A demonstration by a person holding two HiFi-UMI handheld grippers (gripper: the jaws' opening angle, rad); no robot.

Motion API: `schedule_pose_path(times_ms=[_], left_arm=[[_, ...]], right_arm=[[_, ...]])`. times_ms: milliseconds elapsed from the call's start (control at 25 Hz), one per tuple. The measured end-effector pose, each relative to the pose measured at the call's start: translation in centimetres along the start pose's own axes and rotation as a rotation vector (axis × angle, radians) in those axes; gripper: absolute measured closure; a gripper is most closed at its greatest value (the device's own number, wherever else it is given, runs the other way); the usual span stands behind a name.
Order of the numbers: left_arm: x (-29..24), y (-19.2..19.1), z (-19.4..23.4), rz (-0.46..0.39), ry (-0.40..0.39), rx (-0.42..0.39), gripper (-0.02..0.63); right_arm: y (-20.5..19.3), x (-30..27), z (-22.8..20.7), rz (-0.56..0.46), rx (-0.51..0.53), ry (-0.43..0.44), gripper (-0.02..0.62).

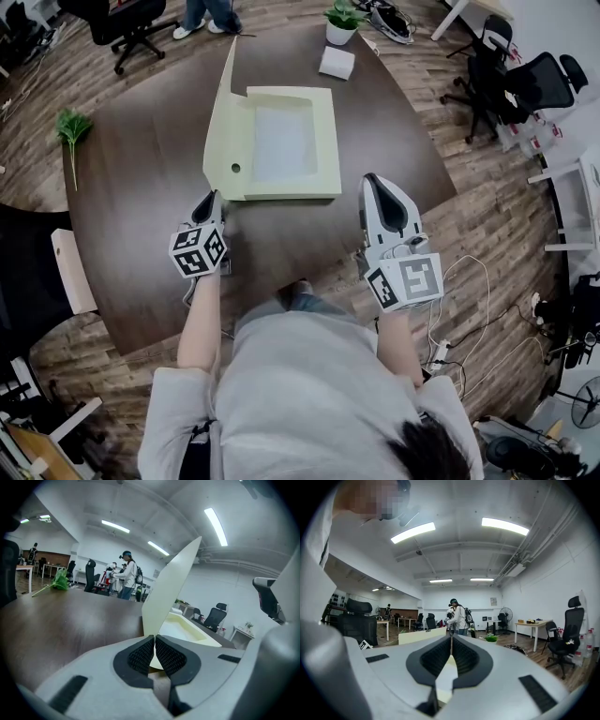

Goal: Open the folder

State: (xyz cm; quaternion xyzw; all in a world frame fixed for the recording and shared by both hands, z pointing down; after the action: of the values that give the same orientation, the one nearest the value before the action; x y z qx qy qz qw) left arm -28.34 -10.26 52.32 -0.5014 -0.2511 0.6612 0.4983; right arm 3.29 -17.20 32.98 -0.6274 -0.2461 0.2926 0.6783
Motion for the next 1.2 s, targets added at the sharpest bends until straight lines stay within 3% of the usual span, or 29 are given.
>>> schedule_pose_path(times_ms=[840,1200], left_arm=[[-0.1,-0.1,-5.1,0.002,-0.038,-0.113,0.571],[2.9,1.0,-7.0,-0.063,-0.029,-0.181,0.571]], right_arm=[[0.1,2.3,-2.4,-0.041,-0.025,0.021,0.58],[0.3,2.8,-2.9,-0.068,-0.033,0.064,0.58]])
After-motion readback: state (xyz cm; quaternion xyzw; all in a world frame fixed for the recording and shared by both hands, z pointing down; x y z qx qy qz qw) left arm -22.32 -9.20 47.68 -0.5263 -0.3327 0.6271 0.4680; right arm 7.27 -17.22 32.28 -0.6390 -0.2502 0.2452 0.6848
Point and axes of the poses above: the fingertips, and each gripper's own axes: x backward along the fingers, z to its left, y out of its top, the point moved 7 cm from there along x, backward along the fingers, and after that the axes turned 5 degrees about x, right-handed, at the moved point
